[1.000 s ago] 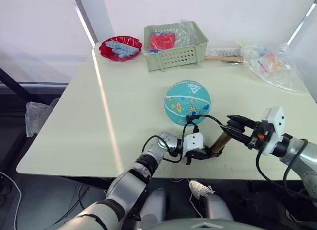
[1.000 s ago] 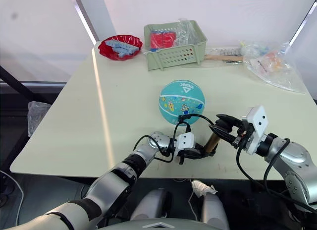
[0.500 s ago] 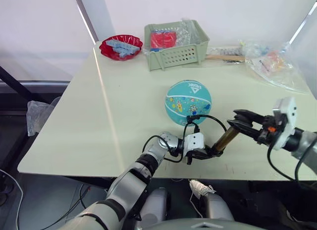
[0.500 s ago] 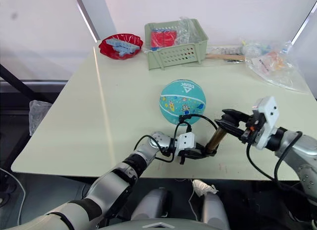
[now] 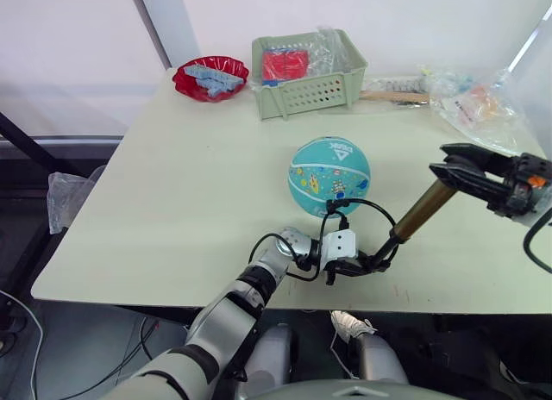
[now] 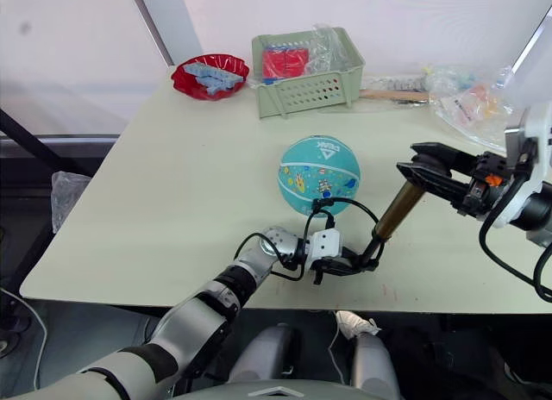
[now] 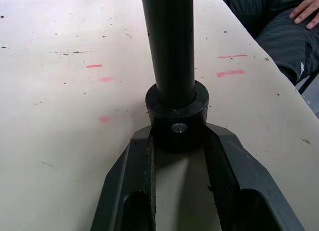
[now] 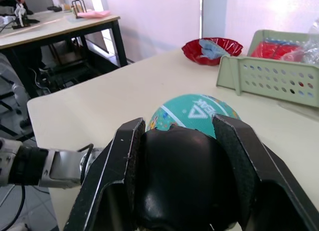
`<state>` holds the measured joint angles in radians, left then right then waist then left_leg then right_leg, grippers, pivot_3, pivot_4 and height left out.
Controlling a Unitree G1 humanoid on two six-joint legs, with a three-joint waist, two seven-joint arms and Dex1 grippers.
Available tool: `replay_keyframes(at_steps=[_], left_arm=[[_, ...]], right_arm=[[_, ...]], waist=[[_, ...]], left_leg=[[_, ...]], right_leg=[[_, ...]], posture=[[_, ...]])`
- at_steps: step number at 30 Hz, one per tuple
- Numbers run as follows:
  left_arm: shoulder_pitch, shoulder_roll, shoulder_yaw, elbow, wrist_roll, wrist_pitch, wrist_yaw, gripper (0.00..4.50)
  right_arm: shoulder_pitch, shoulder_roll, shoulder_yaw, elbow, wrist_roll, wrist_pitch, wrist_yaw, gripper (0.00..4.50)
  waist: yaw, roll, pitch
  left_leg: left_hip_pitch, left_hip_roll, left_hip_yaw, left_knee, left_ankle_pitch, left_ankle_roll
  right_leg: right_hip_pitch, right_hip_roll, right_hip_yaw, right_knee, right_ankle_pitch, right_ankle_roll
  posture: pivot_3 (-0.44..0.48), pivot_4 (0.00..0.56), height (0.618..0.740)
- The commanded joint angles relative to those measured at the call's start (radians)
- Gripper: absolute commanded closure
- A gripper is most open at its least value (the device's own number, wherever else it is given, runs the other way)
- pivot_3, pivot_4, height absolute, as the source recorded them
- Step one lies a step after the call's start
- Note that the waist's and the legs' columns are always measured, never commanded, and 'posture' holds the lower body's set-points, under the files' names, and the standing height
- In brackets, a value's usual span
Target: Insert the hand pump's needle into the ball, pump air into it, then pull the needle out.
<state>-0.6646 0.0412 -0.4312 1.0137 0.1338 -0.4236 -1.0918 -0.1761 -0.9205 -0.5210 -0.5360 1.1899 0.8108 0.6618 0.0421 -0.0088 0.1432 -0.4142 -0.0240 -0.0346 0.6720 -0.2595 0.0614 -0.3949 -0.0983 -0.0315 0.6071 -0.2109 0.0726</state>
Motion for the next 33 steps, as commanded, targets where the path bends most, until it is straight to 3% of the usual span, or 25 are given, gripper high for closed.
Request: replay_keyframes(at_steps=[1, 7, 18, 24, 28, 33], left_arm=[[0.044, 0.027, -0.037, 0.086, 0.072, 0.052, 0.014, 3.49], [0.045, 0.026, -0.038, 0.084, 0.072, 0.053, 0.014, 3.49], [0.047, 0.02, -0.039, 0.082, 0.072, 0.054, 0.019, 3.49], [0.049, 0.019, -0.036, 0.082, 0.072, 0.053, 0.024, 3.49], [0.05, 0.016, -0.037, 0.082, 0.074, 0.053, 0.026, 3.49], [0.048, 0.015, -0.035, 0.084, 0.073, 0.054, 0.028, 3.49]], right_arm=[[-0.059, -0.023, -0.086, -0.01, 0.095, -0.018, -0.016, 2.86], [-0.066, -0.045, -0.075, -0.015, 0.12, -0.005, -0.029, 2.86], [0.089, -0.038, 0.081, -0.061, -0.109, -0.062, 0.082, 2.86], [0.196, 0.056, 0.281, -0.034, -0.391, -0.245, 0.106, 2.86], [0.231, 0.137, 0.372, -0.005, -0.479, -0.32, 0.108, 2.86], [0.247, 0.159, 0.433, 0.016, -0.565, -0.368, 0.129, 2.86]], waist=[[0.0, 0.0, 0.0], [0.0, 0.0, 0.0], [-0.002, -0.001, -0.005], [-0.002, -0.006, -0.012], [-0.002, -0.007, -0.015], [-0.002, -0.005, -0.017]], left_leg=[[0.0, 0.0, 0.0, 0.0, 0.0, 0.0], [0.0, 0.0, 0.0, 0.0, 0.0, 0.0], [0.002, 0.0, 0.0, 0.0, 0.0, 0.0], [0.002, 0.001, -0.001, 0.0, 0.0, 0.0], [0.003, 0.001, -0.001, 0.0, 0.0, 0.0], [0.003, 0.001, 0.0, 0.0, 0.0, 0.0]], right_leg=[[0.0, 0.0, 0.0, 0.0, 0.0, -0.001], [0.0, -0.002, 0.0, 0.0, -0.001, -0.001], [0.0, 0.0, 0.0, 0.0, -0.001, -0.001], [0.0, 0.002, 0.0, 0.0, -0.001, -0.001], [0.001, 0.003, 0.0, 0.001, -0.001, -0.001], [0.001, 0.003, 0.001, 0.001, -0.001, -0.001]], posture=[[0.0, 0.15, 0.737], [0.0, 0.15, 0.737], [0.0, 0.15, 0.737], [0.0, 0.15, 0.737], [0.0, 0.15, 0.737], [0.0, 0.15, 0.737]])
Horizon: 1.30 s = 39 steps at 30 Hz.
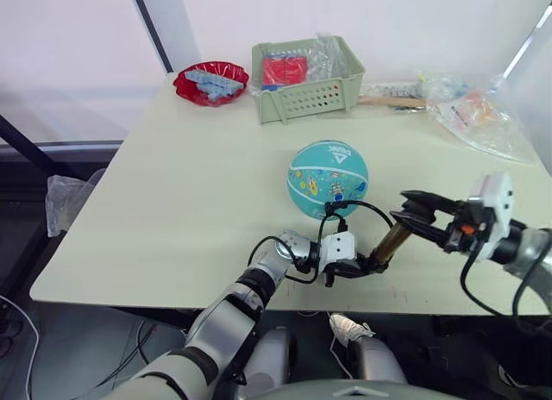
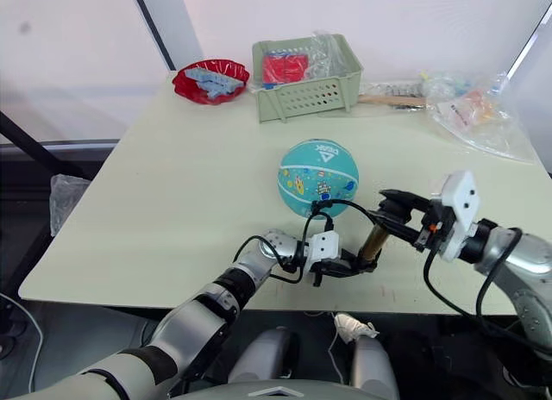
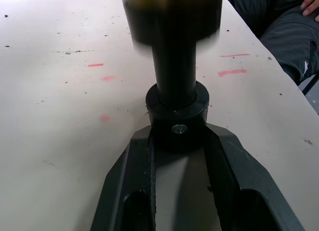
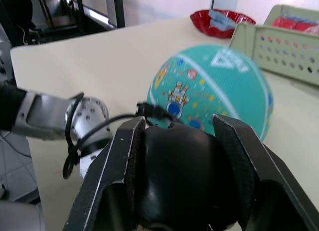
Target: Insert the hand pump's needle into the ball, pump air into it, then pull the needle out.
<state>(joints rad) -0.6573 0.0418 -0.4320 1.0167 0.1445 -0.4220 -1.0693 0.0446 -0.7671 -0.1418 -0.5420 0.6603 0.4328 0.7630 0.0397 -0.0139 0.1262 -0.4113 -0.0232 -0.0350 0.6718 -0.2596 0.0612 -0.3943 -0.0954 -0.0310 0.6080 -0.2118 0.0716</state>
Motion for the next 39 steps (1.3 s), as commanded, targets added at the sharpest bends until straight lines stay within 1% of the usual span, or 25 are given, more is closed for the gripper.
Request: replay_keyframes(at_steps=[1, 5, 8, 13, 23, 34, 39], left_arm=[[0.04, 0.014, -0.034, 0.081, 0.062, 0.053, 0.006, 3.49], [0.039, 0.014, -0.033, 0.082, 0.062, 0.054, 0.007, 3.49], [0.039, 0.014, -0.031, 0.083, 0.061, 0.055, 0.008, 3.49], [0.039, 0.015, -0.031, 0.084, 0.06, 0.055, 0.007, 3.49], [0.036, 0.011, -0.03, 0.089, 0.061, 0.054, 0.009, 3.49], [0.034, 0.006, -0.031, 0.094, 0.063, 0.053, 0.014, 3.49], [0.036, 0.007, -0.03, 0.094, 0.062, 0.051, 0.014, 3.49]], right_arm=[[0.025, 0.009, 0.056, 0.024, -0.039, 0.006, 0.029, 2.86], [0.024, 0.01, 0.064, 0.03, -0.065, -0.005, 0.042, 2.86], [0.008, -0.001, 0.035, 0.008, -0.046, 0.01, 0.047, 2.86], [-0.044, -0.044, -0.061, -0.019, 0.035, 0.065, 0.054, 2.86], [-0.195, -0.143, -0.234, -0.022, 0.232, 0.202, 0.057, 2.86], [-0.316, -0.239, -0.36, 0.025, 0.371, 0.298, 0.056, 2.86], [-0.351, -0.257, -0.385, 0.027, 0.422, 0.328, 0.035, 2.86]], waist=[[0.0, 0.0, 0.0], [0.001, 0.0, 0.0], [0.001, 0.0, 0.0], [0.003, 0.001, 0.001], [0.004, 0.004, 0.004], [0.004, 0.005, 0.004], [0.005, 0.005, 0.004]], left_leg=[[0.0, 0.0, 0.0, 0.0, 0.0, 0.0], [0.0, 0.0, 0.0, 0.0, 0.0, 0.0], [0.0, 0.0, 0.0, 0.0, 0.0, 0.0], [-0.001, 0.0, 0.0, 0.0, 0.0, 0.0], [-0.002, -0.001, 0.0, 0.001, 0.0, 0.0], [-0.003, -0.001, 0.0, 0.002, 0.0, 0.0], [-0.003, -0.001, 0.0, 0.002, 0.0, 0.0]], right_leg=[[0.0, 0.0, 0.0, 0.0, 0.0, 0.0], [0.0, 0.0, 0.0, 0.0, 0.0, 0.0], [0.0, 0.0, 0.0, 0.0, 0.0, 0.0], [0.0, 0.0, 0.0, 0.0, 0.0, 0.0], [0.0, -0.001, 0.0, 0.0, 0.0, 0.0], [0.0, -0.002, 0.0, 0.0, 0.0, 0.0], [0.0, -0.003, 0.0, 0.0, 0.0, 0.0]], posture=[[0.0, 0.15, 0.737], [0.0, 0.15, 0.737], [0.0, 0.15, 0.737], [0.0, 0.15, 0.737], [0.0, 0.15, 0.737], [0.0, 0.15, 0.737], [0.0, 0.15, 0.737]])
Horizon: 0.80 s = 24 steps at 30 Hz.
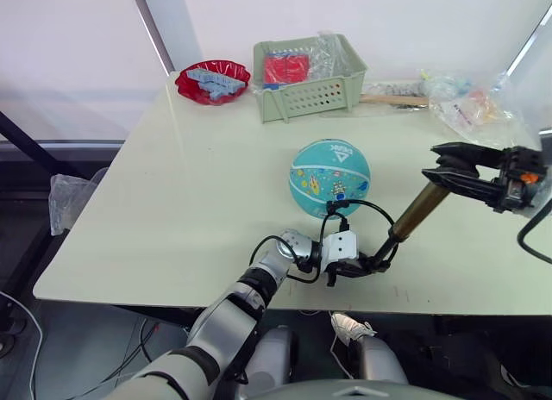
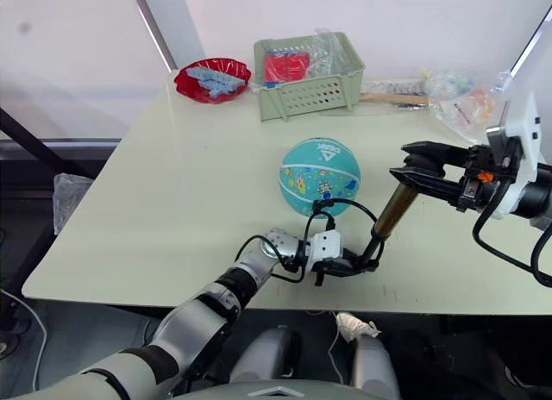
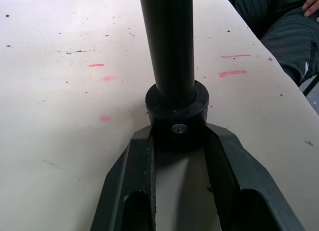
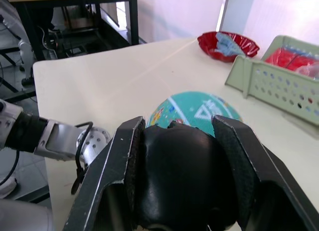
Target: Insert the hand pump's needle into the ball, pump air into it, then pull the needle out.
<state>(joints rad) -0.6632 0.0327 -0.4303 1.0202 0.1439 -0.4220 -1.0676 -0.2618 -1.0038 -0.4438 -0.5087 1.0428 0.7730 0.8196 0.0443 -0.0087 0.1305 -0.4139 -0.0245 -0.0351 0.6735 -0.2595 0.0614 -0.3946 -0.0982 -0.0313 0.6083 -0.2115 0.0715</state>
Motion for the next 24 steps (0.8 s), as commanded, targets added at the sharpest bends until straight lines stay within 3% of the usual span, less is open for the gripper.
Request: replay_keyframes(at_steps=[1, 15, 24], left_arm=[[0.042, 0.017, -0.032, 0.09, 0.063, 0.051, 0.012, 3.49], [0.039, 0.013, -0.032, 0.094, 0.063, 0.052, 0.012, 3.49], [0.042, 0.013, -0.031, 0.093, 0.062, 0.051, 0.017, 3.49]], right_arm=[[-0.048, -0.022, -0.084, -0.009, 0.046, -0.007, -0.025, 2.86], [0.066, -0.012, -0.006, -0.035, -0.05, -0.024, 0.015, 2.86], [0.184, 0.087, 0.142, -0.031, -0.181, -0.123, 0.04, 2.86]], waist=[[0.0, 0.0, 0.0], [0.0, 0.0, -0.001], [-0.001, -0.003, -0.002]], left_leg=[[0.0, 0.0, 0.0, 0.0, 0.0, 0.0], [0.001, 0.0, 0.0, 0.0, 0.0, 0.0], [0.001, 0.0, 0.0, 0.001, 0.0, 0.0]], right_leg=[[0.0, 0.0, 0.0, 0.0, 0.0, 0.0], [0.0, -0.002, 0.0, 0.0, 0.0, 0.0], [0.0, 0.0, 0.0, 0.0, 0.0, 0.0]], posture=[[0.0, 0.15, 0.737], [0.0, 0.15, 0.737], [0.0, 0.15, 0.737]])
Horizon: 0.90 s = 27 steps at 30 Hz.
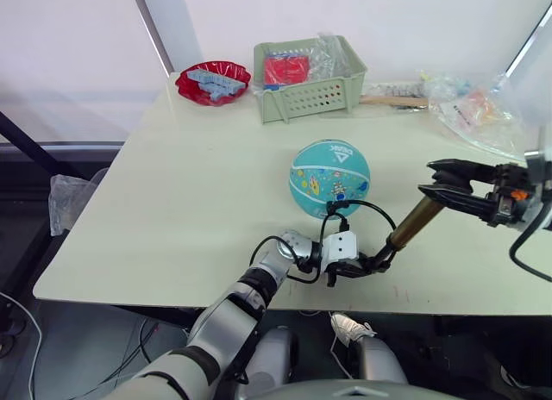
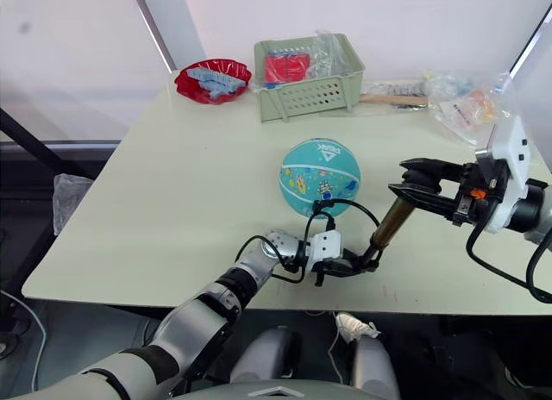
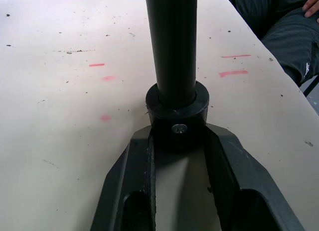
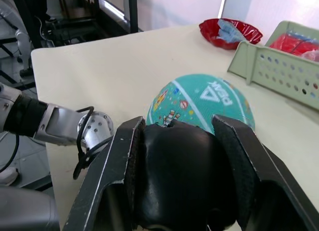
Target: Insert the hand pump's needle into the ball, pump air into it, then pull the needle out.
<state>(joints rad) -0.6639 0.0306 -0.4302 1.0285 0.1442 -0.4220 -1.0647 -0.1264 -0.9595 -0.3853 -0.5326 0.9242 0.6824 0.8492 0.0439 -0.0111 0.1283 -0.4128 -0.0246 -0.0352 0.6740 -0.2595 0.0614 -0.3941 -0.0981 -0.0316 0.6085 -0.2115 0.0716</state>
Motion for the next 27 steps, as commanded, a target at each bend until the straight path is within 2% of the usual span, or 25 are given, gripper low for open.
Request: replay_keyframes(at_steps=[1, 9, 15, 21, 27], left_arm=[[0.043, 0.015, -0.031, 0.085, 0.062, 0.051, 0.015, 3.49], [0.047, 0.019, -0.031, 0.082, 0.062, 0.049, 0.016, 3.49], [0.047, 0.021, -0.031, 0.083, 0.062, 0.049, 0.015, 3.49], [0.049, 0.021, -0.031, 0.081, 0.062, 0.049, 0.014, 3.49], [0.05, 0.018, -0.031, 0.082, 0.062, 0.05, 0.014, 3.49]], right_arm=[[0.059, 0.064, 0.105, -0.005, -0.079, -0.046, 0.005, 2.86], [0.147, 0.126, 0.235, 0.032, -0.25, -0.165, 0.023, 2.86], [0.175, 0.167, 0.287, 0.055, -0.328, -0.23, 0.02, 2.86], [0.146, 0.16, 0.246, 0.027, -0.298, -0.215, 0.022, 2.86], [0.06, 0.124, 0.144, -0.005, -0.191, -0.153, 0.019, 2.86]], waist=[[-0.001, 0.0, -0.001], [-0.001, -0.001, -0.003], [-0.001, -0.002, -0.004], [-0.001, -0.002, -0.004], [0.0, -0.001, -0.003]], left_leg=[[0.0, 0.0, 0.0, 0.0, 0.0, 0.0], [0.001, 0.0, 0.0, 0.0, 0.0, 0.0], [0.001, 0.0, 0.0, 0.0, 0.0, 0.0], [0.001, 0.0, 0.0, 0.0, 0.0, 0.0], [0.001, 0.0, 0.0, 0.0, 0.0, 0.0]], right_leg=[[0.0, 0.0, 0.0, 0.0, 0.0, 0.0], [0.0, 0.001, 0.0, 0.001, 0.0, 0.0], [0.001, 0.002, 0.0, 0.001, 0.0, 0.0], [0.001, 0.002, 0.0, 0.001, 0.0, 0.0], [0.0, 0.002, 0.0, 0.0, 0.0, 0.0]], posture=[[0.0, 0.15, 0.737], [0.0, 0.15, 0.737], [0.0, 0.15, 0.737], [0.0, 0.15, 0.737], [0.0, 0.15, 0.737]])
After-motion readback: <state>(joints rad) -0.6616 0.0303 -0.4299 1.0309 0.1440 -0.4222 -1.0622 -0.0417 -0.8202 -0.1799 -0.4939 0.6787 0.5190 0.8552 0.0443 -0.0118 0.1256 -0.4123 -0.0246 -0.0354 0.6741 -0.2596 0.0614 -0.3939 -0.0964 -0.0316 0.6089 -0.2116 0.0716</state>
